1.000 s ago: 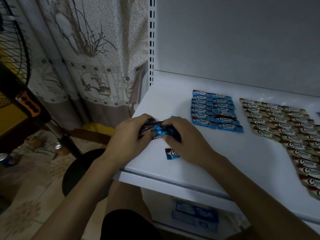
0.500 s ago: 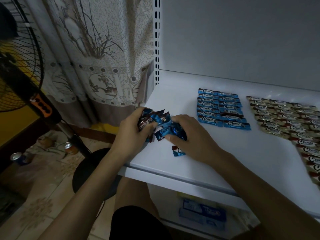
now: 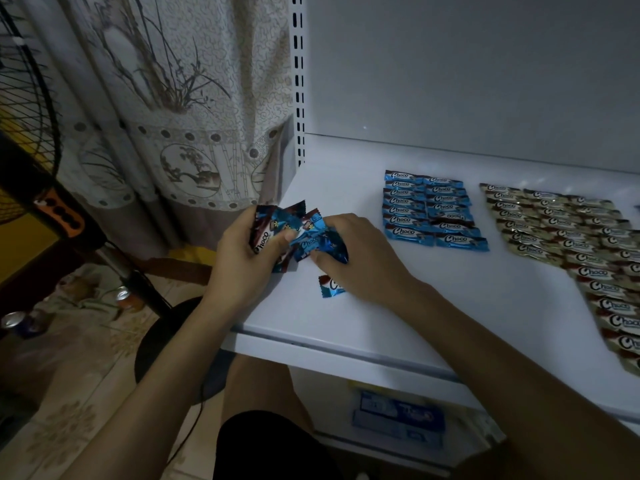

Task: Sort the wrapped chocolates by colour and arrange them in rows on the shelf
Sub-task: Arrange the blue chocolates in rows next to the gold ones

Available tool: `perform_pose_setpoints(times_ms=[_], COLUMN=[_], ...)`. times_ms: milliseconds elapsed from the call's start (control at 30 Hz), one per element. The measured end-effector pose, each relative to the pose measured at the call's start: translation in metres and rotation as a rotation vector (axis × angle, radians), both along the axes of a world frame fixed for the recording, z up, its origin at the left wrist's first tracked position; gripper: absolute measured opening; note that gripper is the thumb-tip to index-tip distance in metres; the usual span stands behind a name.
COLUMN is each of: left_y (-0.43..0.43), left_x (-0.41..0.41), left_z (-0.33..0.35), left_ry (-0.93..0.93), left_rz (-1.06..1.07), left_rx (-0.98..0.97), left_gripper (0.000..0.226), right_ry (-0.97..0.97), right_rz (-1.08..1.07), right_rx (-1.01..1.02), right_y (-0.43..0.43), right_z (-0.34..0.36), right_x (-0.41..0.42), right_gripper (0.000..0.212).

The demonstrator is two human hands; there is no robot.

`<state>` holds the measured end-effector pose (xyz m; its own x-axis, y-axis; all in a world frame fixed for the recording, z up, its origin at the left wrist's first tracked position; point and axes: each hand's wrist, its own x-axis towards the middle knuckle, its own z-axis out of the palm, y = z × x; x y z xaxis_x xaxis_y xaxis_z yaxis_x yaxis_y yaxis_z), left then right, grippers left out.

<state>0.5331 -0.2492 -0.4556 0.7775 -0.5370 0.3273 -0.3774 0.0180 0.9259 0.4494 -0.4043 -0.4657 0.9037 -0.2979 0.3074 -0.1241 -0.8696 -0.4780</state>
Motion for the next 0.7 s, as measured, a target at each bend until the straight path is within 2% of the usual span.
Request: perform_pose_setpoints(times_ms=[133,200,300,367,467,533,567,700], left_y=[-0.001,-0.002,-0.005,-0.01,-0.03,-0.05,-0.061,-0.089], left_x=[-0.002,-0.004,-0.009,-0.013,-0.026,-0.042,-0.051,-0.072], left_z=[0.005,0.009,0.015,0.025,0.036,0.042,0.045,0.052], left_ry=[0.012,0.024,0.069,0.113,0.275,0.407,0.484,0.777], left_rz=[-0.011,-0.035,-0.045,-0.037,-0.086,-0.131,-0.143,-0.145], left_rx=[-0.035,-0.052,-0.088,-0.147,-0.238,-0.289,-0.321,-0.386], left_gripper=[0.017,0.017,0.016,0.021,0.028,0.019,0.011,0.02], right_ry=[-0.109,-0.153,-0.228,-0.318,-0.439,-0.526,-0.565,-0.586], right_rz=[0.005,0.019,0.008,-0.009,-0.047,-0.102,-0.135,-0.212], right_rx=[0.018,0.089,0.266,0.519,1.118,1.366,1.418,1.335], right_y=[0.002,0.006,0.017,0.026,0.038,0.039,0.038,0.022], right_z=[0.002,0.009,0.02,0.029,0.043,0.052,0.058,0.065], right_x=[-0.006,-0.009,-0.012,-0.013,-0.009,-0.005,-0.005,-0.014], right_gripper=[0.059,0.067,0.066,0.059,0.039,0.023,0.018,0.019])
